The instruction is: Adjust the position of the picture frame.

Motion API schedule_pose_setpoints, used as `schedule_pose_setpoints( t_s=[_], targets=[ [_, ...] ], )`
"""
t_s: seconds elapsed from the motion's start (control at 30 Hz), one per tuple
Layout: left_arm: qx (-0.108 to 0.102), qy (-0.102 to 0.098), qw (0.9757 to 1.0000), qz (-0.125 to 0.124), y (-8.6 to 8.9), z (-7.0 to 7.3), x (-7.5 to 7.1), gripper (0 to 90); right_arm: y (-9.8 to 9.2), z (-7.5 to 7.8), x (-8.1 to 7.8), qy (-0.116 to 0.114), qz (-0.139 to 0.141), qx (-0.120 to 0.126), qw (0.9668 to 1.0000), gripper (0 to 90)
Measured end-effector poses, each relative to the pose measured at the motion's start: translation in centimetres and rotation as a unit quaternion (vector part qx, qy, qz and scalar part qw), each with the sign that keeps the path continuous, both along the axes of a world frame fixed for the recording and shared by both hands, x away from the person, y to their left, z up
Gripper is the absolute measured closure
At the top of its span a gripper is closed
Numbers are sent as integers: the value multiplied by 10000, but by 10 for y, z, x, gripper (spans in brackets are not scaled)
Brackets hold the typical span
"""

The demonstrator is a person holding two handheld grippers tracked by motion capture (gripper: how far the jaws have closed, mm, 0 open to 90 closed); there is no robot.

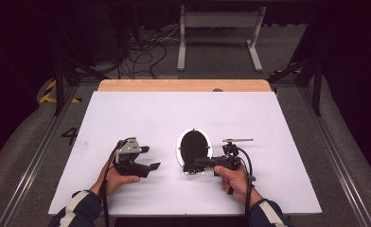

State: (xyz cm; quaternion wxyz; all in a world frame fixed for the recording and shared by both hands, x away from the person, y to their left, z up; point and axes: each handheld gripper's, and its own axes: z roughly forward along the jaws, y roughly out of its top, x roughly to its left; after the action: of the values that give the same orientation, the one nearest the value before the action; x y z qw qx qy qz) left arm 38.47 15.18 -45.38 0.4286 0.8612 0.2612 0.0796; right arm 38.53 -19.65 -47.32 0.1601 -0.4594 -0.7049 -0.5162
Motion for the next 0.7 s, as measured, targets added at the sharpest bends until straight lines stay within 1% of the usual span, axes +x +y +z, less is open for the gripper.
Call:
schedule_pose_setpoints(
  t_s=[0.03, 0.07, 0.1, 0.13, 0.2, 0.23, 0.27, 0.33, 0.37, 0.4, 0.43, 0.47, 0.5, 0.53, 0.6, 0.63, 0.67, 0.7],
  targets=[
    [20, 71, 10000, -62, -6, -2, 6, 215, 0, 0, 0, -35, 22, -8, 10000, 606],
    [20, 71, 10000, -62, -6, -2, 6, 210, 0, 0, 0, -98, 66, -21, 9999, 608],
    [6, 169, 9998, -116, -11, -3, 10, 210, 0, 0, 0, -98, 66, -21, 9999, 608],
    [-40, 233, 9997, -102, -17, -4, 12, 200, 0, 0, 0, -147, 86, -29, 9999, 610],
    [-103, 301, 9994, -163, -26, -5, 17, 190, 0, 1, -1, -221, 119, -75, 9997, 615],
    [-123, 315, 9992, -207, -29, -5, 21, 183, 0, 2, -1, -309, 155, -87, 9994, 617],
    [-220, 431, 9987, -180, -34, -6, 24, 181, 0, 2, -1, -368, 196, -122, 9991, 620],
    [-373, 576, 9975, -184, -39, -7, 29, 176, 0, 3, -2, -486, 251, -142, 9984, 625],
    [-446, 627, 9969, -161, -41, -7, 30, 176, 1, 4, -3, -602, 292, -185, 9976, 625],
    [-417, 629, 9970, -162, -43, -8, 32, 174, 1, 5, -4, -654, 319, -210, 9971, 626],
    [-453, 713, 9963, -161, -46, -9, 33, 173, 1, 5, -4, -755, 356, -248, 9962, 627],
    [-434, 743, 9961, -200, -48, -10, 34, 174, 2, 6, -5, -882, 396, -300, 9949, 627],
    [-394, 720, 9963, -256, -49, -11, 36, 174, 2, 7, -6, -998, 437, -334, 9935, 627],
    [-439, 804, 9955, -247, -50, -11, 35, 176, 3, 8, -8, -1075, 465, -374, 9924, 629],
    [-574, 905, 9933, -429, -53, -12, 34, 199, 3, 10, -10, -1231, 513, -439, 9901, 630],
    [-674, 948, 9918, -533, -53, -11, 33, 209, 4, 10, -11, -1295, 537, -469, 9890, 631],
    [-753, 990, 9905, -580, -54, -11, 33, 224, 4, 11, -12, -1354, 555, -488, 9880, 631],
    [-785, 955, 9903, -639, -55, -10, 33, 228, 4, 11, -13, -1432, 583, -526, 9866, 632]
  ],
)
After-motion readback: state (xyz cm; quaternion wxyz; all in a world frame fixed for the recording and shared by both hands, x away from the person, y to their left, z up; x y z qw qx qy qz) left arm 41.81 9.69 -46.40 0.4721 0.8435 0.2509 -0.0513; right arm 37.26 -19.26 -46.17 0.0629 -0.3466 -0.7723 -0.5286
